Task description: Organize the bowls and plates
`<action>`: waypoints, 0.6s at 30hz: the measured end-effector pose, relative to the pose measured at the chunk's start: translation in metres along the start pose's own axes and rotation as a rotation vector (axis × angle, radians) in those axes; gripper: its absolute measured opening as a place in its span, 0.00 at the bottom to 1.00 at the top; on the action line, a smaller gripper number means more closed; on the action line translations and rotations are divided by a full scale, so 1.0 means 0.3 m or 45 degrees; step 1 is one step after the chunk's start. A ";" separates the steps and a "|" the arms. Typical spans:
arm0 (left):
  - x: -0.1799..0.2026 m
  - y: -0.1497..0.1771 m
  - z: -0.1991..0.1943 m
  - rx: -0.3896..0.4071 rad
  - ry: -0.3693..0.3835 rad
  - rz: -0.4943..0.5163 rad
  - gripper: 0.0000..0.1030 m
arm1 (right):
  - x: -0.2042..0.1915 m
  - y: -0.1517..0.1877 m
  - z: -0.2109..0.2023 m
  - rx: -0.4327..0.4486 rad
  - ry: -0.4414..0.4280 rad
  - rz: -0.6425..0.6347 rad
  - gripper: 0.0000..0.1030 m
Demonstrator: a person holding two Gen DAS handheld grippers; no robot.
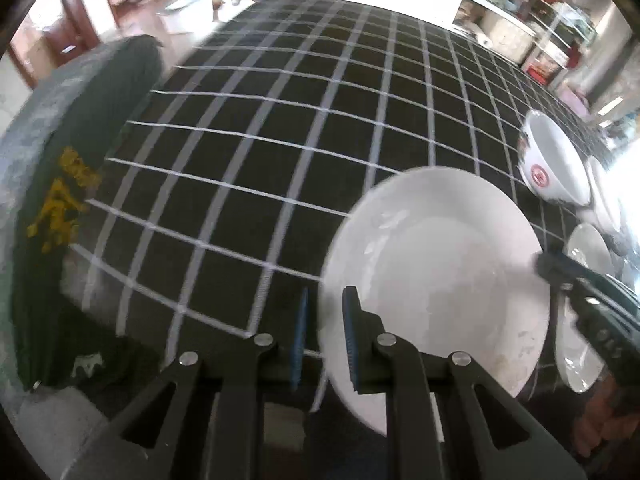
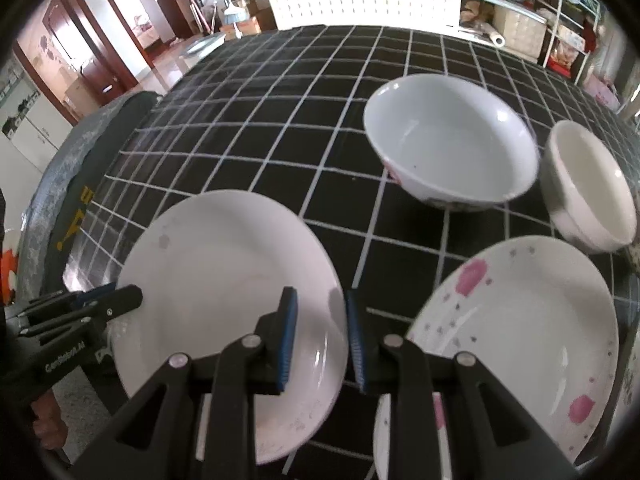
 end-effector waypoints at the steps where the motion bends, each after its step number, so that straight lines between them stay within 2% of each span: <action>1: -0.003 0.003 -0.025 0.019 0.004 -0.021 0.20 | 0.019 -0.002 -0.021 0.013 0.006 0.017 0.28; 4: 0.028 0.015 -0.093 0.066 0.086 -0.032 0.20 | 0.088 -0.004 -0.097 0.065 0.003 0.073 0.28; 9: 0.176 0.031 -0.158 0.113 0.186 0.081 0.20 | 0.230 0.028 -0.216 0.131 0.054 0.160 0.28; 11: 0.249 0.037 -0.165 0.109 0.233 0.132 0.20 | 0.291 0.058 -0.255 0.146 0.080 0.194 0.28; 15: 0.418 0.066 -0.154 0.089 0.268 0.268 0.20 | 0.371 0.115 -0.297 0.163 0.125 0.231 0.28; 18: 0.525 0.101 -0.142 0.050 0.353 0.351 0.20 | 0.432 0.163 -0.311 0.165 0.157 0.251 0.28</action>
Point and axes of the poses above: each gripper's, at about its wrist camera, not at the fingertips, and z roughly the way its jaws point, x to its right, y to its underside, the point moved 3 cm from there along z, roughly the way its jaws point, and after that the axes turned 15 degrees about y, right-handed, at the moved point
